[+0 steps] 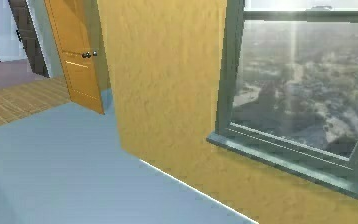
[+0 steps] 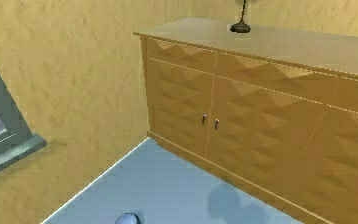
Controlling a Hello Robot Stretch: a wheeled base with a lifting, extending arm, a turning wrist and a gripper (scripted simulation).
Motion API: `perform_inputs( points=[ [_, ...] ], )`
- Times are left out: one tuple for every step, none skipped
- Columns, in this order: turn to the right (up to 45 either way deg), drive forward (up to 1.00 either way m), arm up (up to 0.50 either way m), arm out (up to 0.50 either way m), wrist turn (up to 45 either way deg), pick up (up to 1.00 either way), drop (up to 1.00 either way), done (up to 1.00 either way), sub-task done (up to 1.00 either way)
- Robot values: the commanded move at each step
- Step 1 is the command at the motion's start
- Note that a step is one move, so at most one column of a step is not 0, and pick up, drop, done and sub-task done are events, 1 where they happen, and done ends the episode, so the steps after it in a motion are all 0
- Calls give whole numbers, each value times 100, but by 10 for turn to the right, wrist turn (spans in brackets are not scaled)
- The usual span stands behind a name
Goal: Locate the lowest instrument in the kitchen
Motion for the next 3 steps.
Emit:
perform_inputs(
  points=[
    [0,20,0,0,0,0,0,0,0],
    [-420,0,0,0,0,0,0,0,0],
    [0,100,0,0,0,0,0,0,0]
  ],
)
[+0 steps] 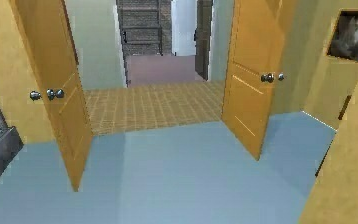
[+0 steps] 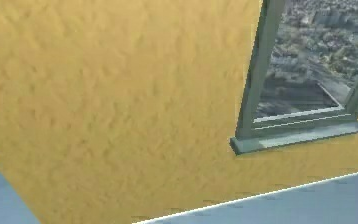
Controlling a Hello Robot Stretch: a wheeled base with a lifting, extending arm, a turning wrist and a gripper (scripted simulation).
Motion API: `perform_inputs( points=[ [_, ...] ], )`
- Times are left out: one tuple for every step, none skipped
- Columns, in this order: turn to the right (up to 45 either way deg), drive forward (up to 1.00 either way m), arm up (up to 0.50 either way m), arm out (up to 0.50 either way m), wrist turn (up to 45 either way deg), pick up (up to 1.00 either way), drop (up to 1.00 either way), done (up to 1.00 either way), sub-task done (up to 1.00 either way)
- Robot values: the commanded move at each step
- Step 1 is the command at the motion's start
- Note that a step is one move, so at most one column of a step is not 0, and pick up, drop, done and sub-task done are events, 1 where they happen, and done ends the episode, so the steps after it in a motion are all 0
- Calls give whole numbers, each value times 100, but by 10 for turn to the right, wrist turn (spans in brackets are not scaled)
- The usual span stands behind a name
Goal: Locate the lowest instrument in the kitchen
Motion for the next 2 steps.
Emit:
perform_inputs(
  points=[
    [0,100,0,0,0,0,0,0,0],
    [-150,0,0,0,0,0,0,0,0]
  ],
)
